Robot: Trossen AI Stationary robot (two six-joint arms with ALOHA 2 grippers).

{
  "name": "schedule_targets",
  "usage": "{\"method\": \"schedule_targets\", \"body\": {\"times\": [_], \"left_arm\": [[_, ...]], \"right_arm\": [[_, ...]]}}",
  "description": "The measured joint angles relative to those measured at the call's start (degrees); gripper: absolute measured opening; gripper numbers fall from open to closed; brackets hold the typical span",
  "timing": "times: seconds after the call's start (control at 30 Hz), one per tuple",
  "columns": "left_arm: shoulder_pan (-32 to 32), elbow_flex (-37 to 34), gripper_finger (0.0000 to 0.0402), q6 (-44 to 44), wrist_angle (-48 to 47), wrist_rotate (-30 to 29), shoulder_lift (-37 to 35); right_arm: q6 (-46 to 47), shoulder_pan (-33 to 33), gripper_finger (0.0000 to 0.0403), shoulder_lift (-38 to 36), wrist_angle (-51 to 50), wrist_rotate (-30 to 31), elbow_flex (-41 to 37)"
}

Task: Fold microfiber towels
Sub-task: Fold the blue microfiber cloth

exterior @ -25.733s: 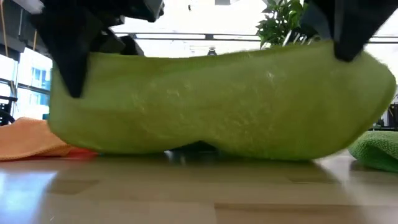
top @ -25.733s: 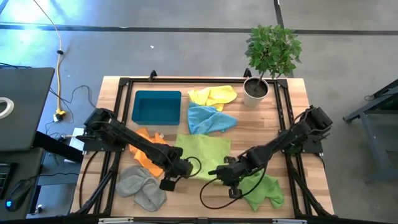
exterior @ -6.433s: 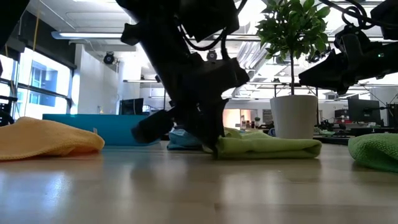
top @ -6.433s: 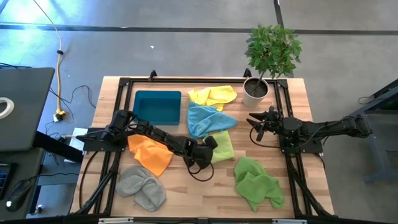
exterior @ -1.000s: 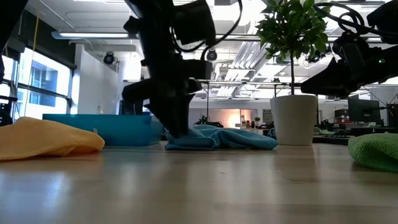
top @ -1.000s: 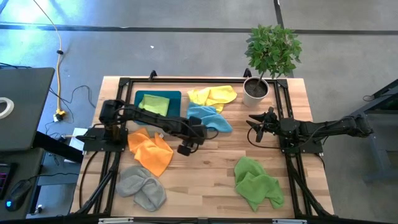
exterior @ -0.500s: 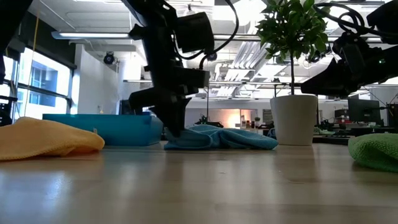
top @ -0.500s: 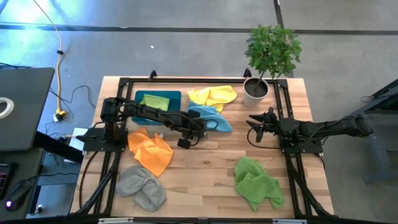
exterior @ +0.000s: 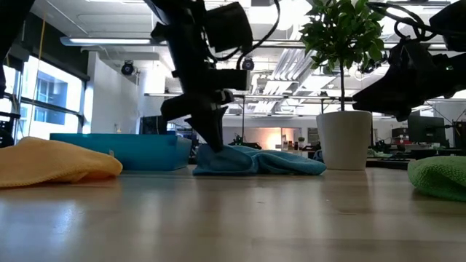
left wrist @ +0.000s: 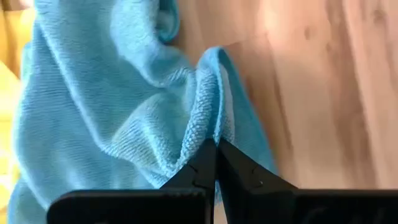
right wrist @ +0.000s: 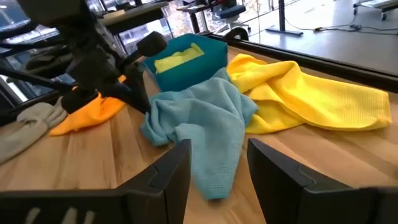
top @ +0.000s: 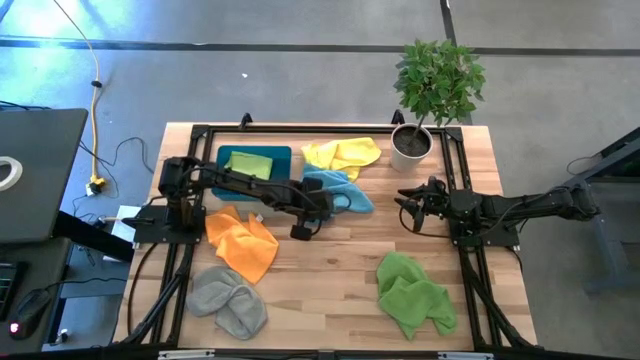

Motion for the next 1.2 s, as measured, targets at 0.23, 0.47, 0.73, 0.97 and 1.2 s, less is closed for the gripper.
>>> {"method": "schedule_targets", "body": {"times": [0.23, 0.47, 0.73, 0.97, 1.2], "left_arm": [[-3.37, 0.02, 0.0001, -2.06, 2.24, 0.13, -1.27], [-5.91, 6.56, 0.0000, -3.82, -2.48, 0.28, -1.77], [-6.74, 16.71, 0.0000, -0.35, -8.44, 0.28, -1.81], [-5.64, 25.99, 0.0000, 2.58, -14.59, 0.34, -1.81], [-3.94, 33.71, 0.0000, 4.15, -17.62, 0.35, -1.77]], "right_arm": [[5.02, 0.00, 0.0149, 0.00, 0.81, -0.75, -0.01], [8.14, 0.02, 0.0149, 0.62, 6.80, 0.20, -0.01], [1.74, 0.04, 0.0149, 3.46, 20.88, -5.01, -0.01], [-5.55, 0.07, 0.0149, 8.95, 36.99, -10.98, -0.01], [-7.30, 0.07, 0.0149, 18.14, 44.56, -13.93, 1.86]]}}
